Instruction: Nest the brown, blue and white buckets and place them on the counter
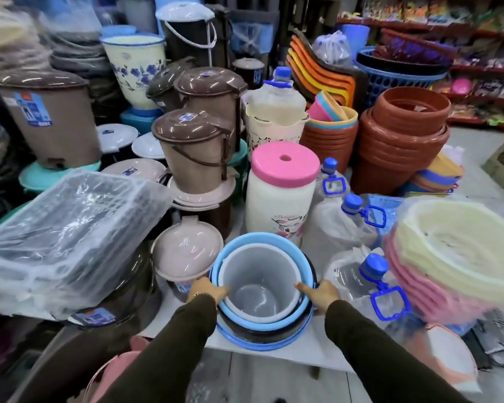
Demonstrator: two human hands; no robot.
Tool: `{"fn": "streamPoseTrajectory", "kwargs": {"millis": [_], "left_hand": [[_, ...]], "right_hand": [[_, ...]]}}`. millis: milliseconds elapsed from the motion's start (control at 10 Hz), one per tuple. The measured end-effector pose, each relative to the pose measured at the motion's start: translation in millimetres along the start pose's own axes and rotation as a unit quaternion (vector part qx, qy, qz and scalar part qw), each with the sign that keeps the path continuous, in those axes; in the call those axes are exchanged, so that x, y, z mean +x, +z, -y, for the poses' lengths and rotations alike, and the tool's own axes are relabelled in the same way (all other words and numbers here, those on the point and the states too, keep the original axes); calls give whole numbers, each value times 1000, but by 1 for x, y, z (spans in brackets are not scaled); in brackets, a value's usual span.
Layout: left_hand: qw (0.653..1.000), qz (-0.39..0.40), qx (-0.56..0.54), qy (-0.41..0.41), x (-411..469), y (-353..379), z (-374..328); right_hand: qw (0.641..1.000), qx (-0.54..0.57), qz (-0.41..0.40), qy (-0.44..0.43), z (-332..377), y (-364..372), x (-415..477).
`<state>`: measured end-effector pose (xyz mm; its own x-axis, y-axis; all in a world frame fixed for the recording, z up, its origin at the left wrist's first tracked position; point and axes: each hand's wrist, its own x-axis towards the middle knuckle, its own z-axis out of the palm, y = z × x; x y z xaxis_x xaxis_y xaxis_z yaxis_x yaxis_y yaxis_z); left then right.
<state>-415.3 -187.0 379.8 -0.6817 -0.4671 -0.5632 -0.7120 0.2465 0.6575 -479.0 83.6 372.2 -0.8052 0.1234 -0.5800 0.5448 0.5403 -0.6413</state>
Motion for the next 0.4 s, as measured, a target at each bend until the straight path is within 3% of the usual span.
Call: {"fn": "streamPoseTrajectory", "kwargs": {"millis": [200,300,400], "left_hand": [[983,-1,181,42,18,12,-2],[971,-51,228,55,10,10,-11],[955,-112,247,124,3,4,-31]], "right_hand": [[976,-213,-7,-43,24,-17,-6],[944,-312,-49,-93,34,-27,-12],[933,-314,-106,-139,48,-34,-18]]}}
